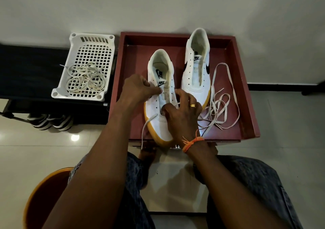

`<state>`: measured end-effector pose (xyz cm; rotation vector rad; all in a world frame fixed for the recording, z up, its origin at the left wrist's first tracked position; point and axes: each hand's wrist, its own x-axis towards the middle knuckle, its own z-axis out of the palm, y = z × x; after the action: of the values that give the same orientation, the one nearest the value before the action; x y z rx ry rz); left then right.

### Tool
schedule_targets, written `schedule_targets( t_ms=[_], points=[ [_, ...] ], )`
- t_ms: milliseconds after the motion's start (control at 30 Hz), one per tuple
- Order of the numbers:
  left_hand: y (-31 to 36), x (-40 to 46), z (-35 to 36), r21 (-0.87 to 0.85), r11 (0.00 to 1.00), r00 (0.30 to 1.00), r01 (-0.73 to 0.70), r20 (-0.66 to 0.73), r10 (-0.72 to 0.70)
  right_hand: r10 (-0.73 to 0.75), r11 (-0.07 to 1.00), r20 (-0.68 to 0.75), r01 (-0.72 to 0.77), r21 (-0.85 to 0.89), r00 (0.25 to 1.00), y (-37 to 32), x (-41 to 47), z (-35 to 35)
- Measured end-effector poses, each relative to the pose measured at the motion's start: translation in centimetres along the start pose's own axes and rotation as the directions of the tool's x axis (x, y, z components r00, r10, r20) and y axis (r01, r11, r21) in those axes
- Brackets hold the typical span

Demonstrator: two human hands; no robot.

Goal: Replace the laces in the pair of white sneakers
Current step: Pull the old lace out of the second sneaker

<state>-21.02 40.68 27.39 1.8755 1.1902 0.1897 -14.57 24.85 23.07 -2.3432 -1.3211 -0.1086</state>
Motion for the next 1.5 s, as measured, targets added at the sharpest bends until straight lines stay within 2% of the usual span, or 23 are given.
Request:
schedule_targets(
  t_ms=[133,200,267,367,433,533,600,700,767,933,1067,1133,1233,1333,1433,1500],
  points=[
    [0.0,0.0,0.0,-0.002,1.0,1.0,0.006,0.005,-0.006,-0.008,1.0,-0.091,0.006,-0.019,0.996,0.3,0.3,-0.5],
    [0.0,-0.1,-0.1,-0.015,1.0,1.0,0.004,0.004,-0.003,0.157,0.987,-0.196,-0.149,0.056,0.968,1.1,0.9,-1.4],
    [0.0,-0.3,-0.2,-0.043,0.999,1.0,0.0,0.0,0.0,0.339,0.94,-0.249,-0.318,0.122,0.907,2.2,1.5,-2.4],
    [0.0,-0.4,-0.2,-0.05,0.999,1.0,-0.002,-0.009,0.002,0.41,0.912,-0.207,-0.394,0.115,0.888,4.0,1.7,-3.1],
    [0.1,-0.4,-0.2,-0.041,0.999,1.0,-0.001,-0.01,0.0,0.357,0.931,-0.143,-0.339,0.139,0.923,3.7,1.5,-3.0],
    [0.1,-0.3,-0.2,-0.024,1.0,1.0,0.001,-0.001,-0.001,0.068,0.997,-0.12,-0.064,0.039,0.99,1.8,0.8,-2.0],
    [0.1,-0.2,-0.1,-0.006,1.0,1.0,-0.002,0.004,0.002,-0.039,0.999,-0.054,0.037,-0.035,0.998,0.4,0.3,-1.0],
    [0.2,-0.2,-0.1,0.013,1.0,1.0,-0.001,0.008,0.001,-0.005,0.999,0.046,0.007,-0.035,0.999,-0.3,0.0,-0.5],
    [0.2,-0.1,-0.1,0.0,1.0,1.0,0.003,0.01,-0.003,0.01,0.999,0.048,-0.009,-0.036,0.999,0.0,0.1,-0.3],
    [0.2,-0.1,-0.1,0.027,1.0,1.0,-0.002,0.013,0.001,-0.075,0.996,0.102,0.08,-0.04,0.992,0.3,0.2,-0.5],
    [0.4,-0.2,-0.2,0.014,1.0,1.0,-0.002,0.014,0.002,-0.077,0.994,0.08,0.083,-0.072,0.994,0.4,0.4,-0.4],
    [0.4,-0.3,-0.3,0.005,1.0,1.0,-0.001,0.014,0.001,-0.093,0.995,0.049,0.094,-0.022,0.994,0.1,0.2,-0.1],
    [0.5,-0.3,-0.4,-0.02,1.0,1.0,-0.002,0.024,0.002,-0.015,0.993,-0.032,0.019,0.116,0.999,0.3,0.3,-0.6],
    [0.5,-0.4,-0.3,-0.027,1.0,0.999,-0.002,0.033,0.003,0.191,0.959,-0.093,-0.165,0.229,0.977,0.9,0.4,-1.0],
    [0.5,-0.5,-0.4,-0.05,0.999,1.0,0.003,0.027,-0.001,0.339,0.893,-0.059,-0.301,0.336,0.939,0.9,0.0,-1.4],
    [0.5,-0.5,-0.3,-0.057,0.998,1.0,0.005,0.025,-0.003,0.392,0.865,0.087,-0.399,0.305,0.916,1.2,-0.5,-2.0]
  ],
)
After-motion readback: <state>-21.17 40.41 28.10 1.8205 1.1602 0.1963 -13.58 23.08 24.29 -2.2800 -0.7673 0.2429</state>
